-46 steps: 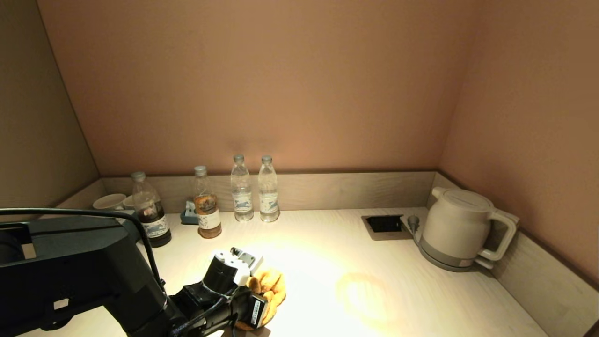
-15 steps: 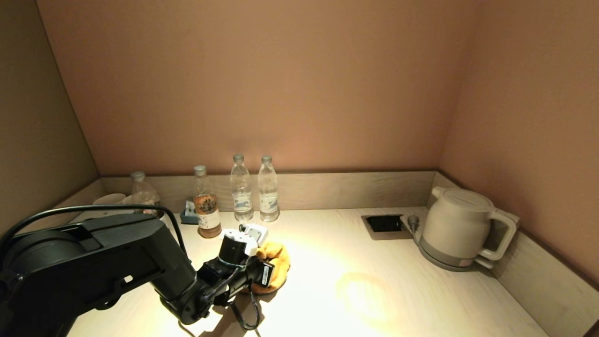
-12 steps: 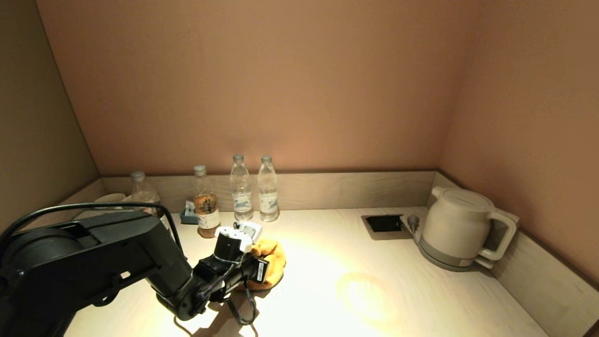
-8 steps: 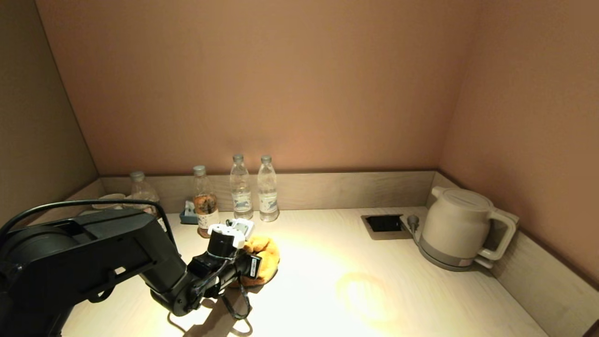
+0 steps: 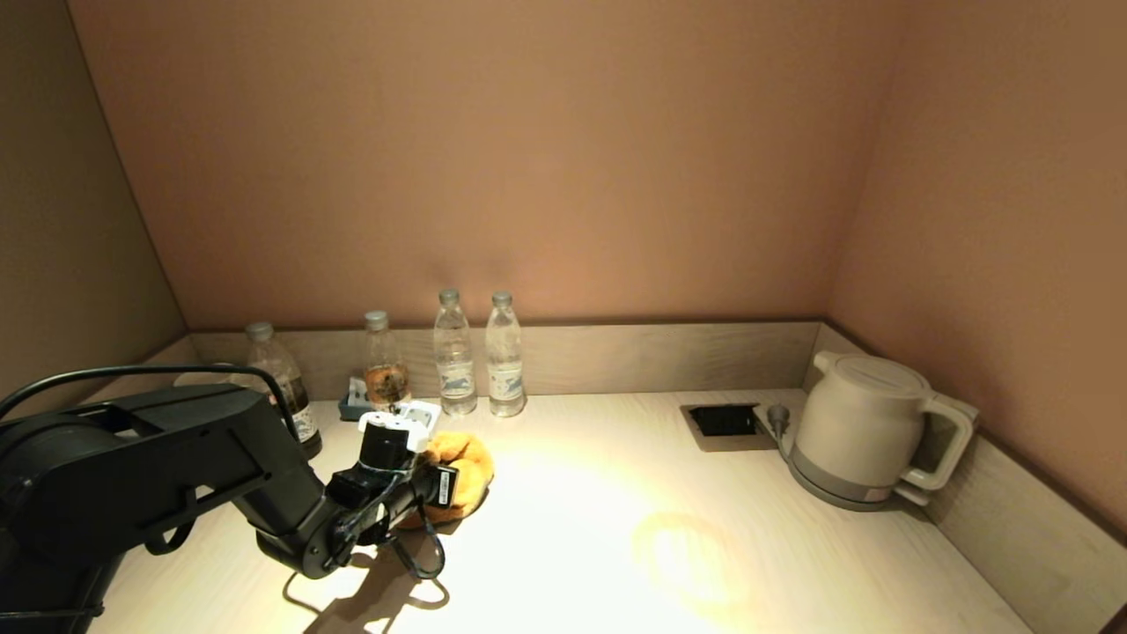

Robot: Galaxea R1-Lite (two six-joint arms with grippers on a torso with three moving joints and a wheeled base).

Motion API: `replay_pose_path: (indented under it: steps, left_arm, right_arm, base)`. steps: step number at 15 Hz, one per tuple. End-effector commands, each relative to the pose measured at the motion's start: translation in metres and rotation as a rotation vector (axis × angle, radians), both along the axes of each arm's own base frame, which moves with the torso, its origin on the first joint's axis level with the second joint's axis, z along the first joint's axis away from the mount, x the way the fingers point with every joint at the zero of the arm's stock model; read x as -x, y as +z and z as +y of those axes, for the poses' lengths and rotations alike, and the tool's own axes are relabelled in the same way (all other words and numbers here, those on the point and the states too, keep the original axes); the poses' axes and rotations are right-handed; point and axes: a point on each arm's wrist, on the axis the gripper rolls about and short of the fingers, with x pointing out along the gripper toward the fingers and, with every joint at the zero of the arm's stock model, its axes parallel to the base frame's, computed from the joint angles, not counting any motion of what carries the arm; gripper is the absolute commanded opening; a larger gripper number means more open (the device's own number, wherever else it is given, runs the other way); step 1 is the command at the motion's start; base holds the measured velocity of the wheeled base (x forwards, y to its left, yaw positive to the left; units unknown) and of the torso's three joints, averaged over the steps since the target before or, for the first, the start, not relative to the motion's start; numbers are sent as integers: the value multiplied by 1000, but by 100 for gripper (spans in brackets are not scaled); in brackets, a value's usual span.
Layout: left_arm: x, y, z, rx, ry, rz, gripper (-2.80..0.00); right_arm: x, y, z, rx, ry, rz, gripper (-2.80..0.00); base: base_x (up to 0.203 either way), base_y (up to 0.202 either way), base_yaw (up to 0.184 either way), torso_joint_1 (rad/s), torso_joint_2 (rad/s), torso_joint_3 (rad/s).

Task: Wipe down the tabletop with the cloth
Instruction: Sweep the stains on the table

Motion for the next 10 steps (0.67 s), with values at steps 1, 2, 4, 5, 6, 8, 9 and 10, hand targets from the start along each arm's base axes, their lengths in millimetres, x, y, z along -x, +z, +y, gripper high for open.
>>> replay_pose_path:
  steps: [1, 2, 4, 5, 6, 8, 9, 10]
  left_arm:
    - [-1, 1, 3, 6, 8, -15, -280]
    - [-2, 1, 3, 6, 9, -17, -280]
    - [-2, 1, 3, 6, 9, -17, -280]
    - [-2, -3, 3, -1, 17, -13, -280]
    - [-1, -6, 3, -5, 21, -10, -280]
    - [3, -8, -2, -8, 7, -5, -280]
    - [3, -8, -3, -8, 6, -5, -280]
    - [8, -8, -11, -9, -14, -4, -280]
  right_arm:
    - [0, 0, 0, 0, 1, -1, -280]
    - [0, 0, 0, 0, -1, -1, -280]
    - [0, 0, 0, 0, -1, -1, -280]
    - [0, 0, 0, 0, 1, -1, -280]
    - [0, 0, 0, 0, 1, -1, -280]
    - [0, 0, 0, 0, -1, -1, -280]
    - [0, 0, 0, 0, 1, -1, -280]
    - [0, 0, 0, 0, 1, -1, -280]
  base:
    - [0, 0, 0, 0, 0, 0]
    - [0, 0, 0, 0, 0, 0]
    - [0, 0, 0, 0, 0, 0]
    - [0, 0, 0, 0, 0, 0]
    - [0, 0, 0, 0, 0, 0]
    - [0, 0, 0, 0, 0, 0]
    - [0, 0, 0, 0, 0, 0]
    - [0, 0, 0, 0, 0, 0]
